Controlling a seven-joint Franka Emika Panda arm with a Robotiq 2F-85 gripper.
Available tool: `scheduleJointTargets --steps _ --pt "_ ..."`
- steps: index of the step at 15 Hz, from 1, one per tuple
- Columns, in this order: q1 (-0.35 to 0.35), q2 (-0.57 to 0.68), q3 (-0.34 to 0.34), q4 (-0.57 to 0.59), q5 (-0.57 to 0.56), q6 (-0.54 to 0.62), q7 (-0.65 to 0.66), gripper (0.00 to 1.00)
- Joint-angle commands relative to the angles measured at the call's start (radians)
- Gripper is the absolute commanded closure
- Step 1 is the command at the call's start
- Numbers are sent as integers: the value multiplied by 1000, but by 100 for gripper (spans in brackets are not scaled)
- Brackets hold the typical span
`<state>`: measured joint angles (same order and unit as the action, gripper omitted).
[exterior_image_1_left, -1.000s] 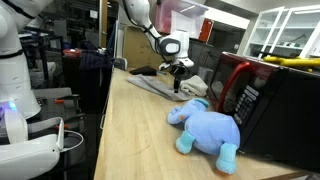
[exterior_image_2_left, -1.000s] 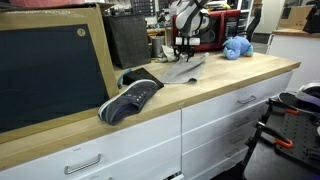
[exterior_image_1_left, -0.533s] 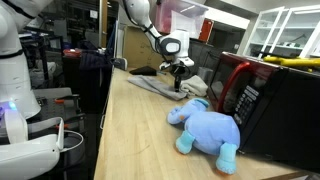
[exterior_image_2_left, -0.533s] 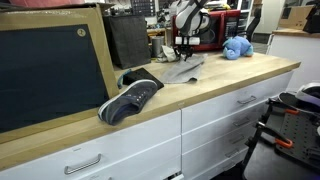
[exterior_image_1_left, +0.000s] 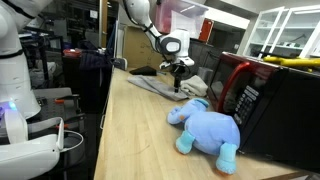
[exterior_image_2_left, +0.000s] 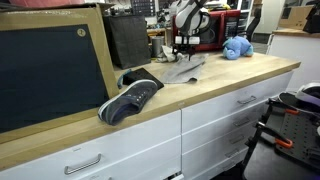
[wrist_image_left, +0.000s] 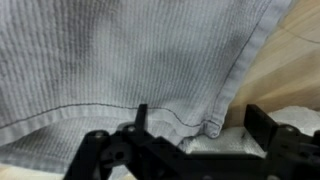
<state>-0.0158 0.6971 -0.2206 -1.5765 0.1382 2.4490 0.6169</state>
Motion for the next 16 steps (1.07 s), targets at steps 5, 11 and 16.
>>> scheduleJointTargets --steps 5,11,16 --pt "4 -3 -4 42 -11 -46 44 0" --pt "-9 20 -32 87 -3 -140 257 0" --pt "-67 0 -15 138 33 -297 382 0"
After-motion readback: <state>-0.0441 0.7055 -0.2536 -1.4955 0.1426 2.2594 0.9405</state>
